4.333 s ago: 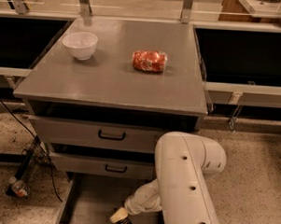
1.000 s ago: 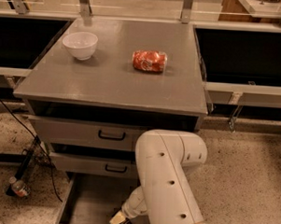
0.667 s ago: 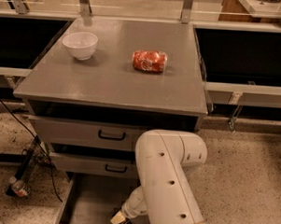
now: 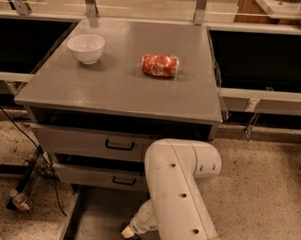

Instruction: Pick rxbar chocolate from bottom drawer and place on counter

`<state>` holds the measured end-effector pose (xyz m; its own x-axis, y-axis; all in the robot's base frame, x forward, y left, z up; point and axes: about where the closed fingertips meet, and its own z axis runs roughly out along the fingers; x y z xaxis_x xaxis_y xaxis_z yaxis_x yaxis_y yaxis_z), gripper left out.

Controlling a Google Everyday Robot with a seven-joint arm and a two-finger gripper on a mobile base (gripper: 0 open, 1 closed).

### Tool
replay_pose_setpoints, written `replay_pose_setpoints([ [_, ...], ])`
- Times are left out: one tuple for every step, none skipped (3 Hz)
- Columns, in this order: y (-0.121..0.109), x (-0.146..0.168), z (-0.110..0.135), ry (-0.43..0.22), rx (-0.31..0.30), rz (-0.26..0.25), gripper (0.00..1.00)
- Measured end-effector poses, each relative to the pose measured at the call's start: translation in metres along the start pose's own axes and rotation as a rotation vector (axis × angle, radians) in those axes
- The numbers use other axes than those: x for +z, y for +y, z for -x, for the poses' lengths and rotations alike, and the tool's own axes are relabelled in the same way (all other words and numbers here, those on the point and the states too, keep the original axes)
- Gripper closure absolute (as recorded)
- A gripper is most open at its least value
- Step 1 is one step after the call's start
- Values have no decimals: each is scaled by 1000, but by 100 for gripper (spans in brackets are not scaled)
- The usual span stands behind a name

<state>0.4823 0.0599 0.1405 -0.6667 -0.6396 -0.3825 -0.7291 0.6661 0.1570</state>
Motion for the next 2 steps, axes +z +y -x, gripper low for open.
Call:
replay_pose_setpoints([
  [2,1,-1,4,-5,3,42],
  [6,4,-2,17,-18,15,55],
])
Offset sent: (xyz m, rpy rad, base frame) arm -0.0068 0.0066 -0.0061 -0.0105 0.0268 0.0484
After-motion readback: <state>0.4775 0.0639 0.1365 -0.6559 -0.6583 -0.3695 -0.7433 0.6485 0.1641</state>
